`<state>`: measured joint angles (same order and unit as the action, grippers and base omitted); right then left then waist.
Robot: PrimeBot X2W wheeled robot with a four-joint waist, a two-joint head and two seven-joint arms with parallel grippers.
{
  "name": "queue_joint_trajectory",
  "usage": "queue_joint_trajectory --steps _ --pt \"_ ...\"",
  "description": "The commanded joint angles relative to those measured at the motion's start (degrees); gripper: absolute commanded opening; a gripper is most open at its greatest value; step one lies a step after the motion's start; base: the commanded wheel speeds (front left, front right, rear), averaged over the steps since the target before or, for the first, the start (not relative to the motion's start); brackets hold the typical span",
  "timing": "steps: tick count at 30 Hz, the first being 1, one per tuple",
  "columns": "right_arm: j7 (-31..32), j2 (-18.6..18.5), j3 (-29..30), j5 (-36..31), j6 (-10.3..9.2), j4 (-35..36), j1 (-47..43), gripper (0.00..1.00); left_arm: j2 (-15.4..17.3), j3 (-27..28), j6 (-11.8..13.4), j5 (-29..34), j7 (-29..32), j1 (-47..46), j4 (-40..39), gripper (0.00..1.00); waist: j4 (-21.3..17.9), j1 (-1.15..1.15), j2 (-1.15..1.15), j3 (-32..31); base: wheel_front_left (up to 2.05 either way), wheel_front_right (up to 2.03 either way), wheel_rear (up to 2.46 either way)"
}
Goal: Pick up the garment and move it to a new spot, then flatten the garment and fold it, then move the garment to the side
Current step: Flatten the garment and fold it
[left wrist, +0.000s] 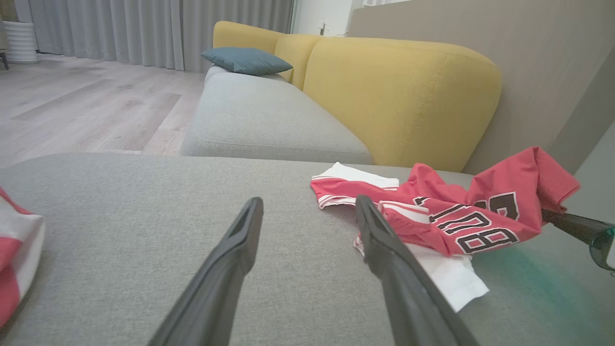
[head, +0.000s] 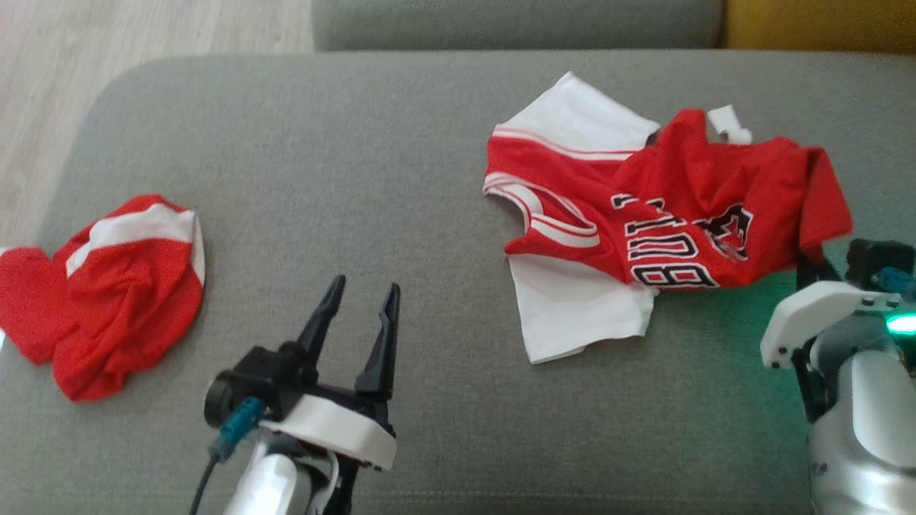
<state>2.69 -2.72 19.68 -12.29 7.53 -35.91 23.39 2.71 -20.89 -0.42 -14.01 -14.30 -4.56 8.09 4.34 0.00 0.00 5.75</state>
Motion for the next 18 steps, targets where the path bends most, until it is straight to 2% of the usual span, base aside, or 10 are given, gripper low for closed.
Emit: queue_joint_trajectory --steps 1,5,12,15,18 --pt "1.39 -0.74 -2.13 0.78 -0.04 2.80 0.62 0.00 0.17 1.34 0.33 -0.41 -0.70 -1.04 -1.69 1.00 -1.43 0.00 0.00 -1.86 0.00 0.00 0.00" --pt "13.59 -2.89 -5.27 5.60 -0.04 9.77 -4.25 0.00 0.17 0.10 1.33 -1.51 -0.70 -0.08 -1.99 1.00 -2.07 0.00 0.00 -3.74 0.00 0.00 0.00" --pt "35.41 -8.72 -8.85 15.19 -0.04 26.96 -14.17 0.00 0.17 -2.24 2.78 -2.85 -0.70 0.44 -2.52 1.00 -1.80 0.00 0.00 -4.73 0.00 0.00 0.00" --pt "40.46 -9.15 -8.24 17.63 -0.04 32.87 -16.57 0.00 0.17 -2.56 2.94 -3.02 -0.70 0.06 -2.78 1.00 -1.49 0.00 0.00 -4.05 0.00 0.00 0.00" --pt "42.54 -8.17 -7.75 17.54 -0.04 35.06 -18.25 0.00 0.17 -2.57 2.77 -2.92 -0.70 -0.54 -3.00 1.00 -1.08 0.00 0.00 -2.99 0.00 0.00 0.00"
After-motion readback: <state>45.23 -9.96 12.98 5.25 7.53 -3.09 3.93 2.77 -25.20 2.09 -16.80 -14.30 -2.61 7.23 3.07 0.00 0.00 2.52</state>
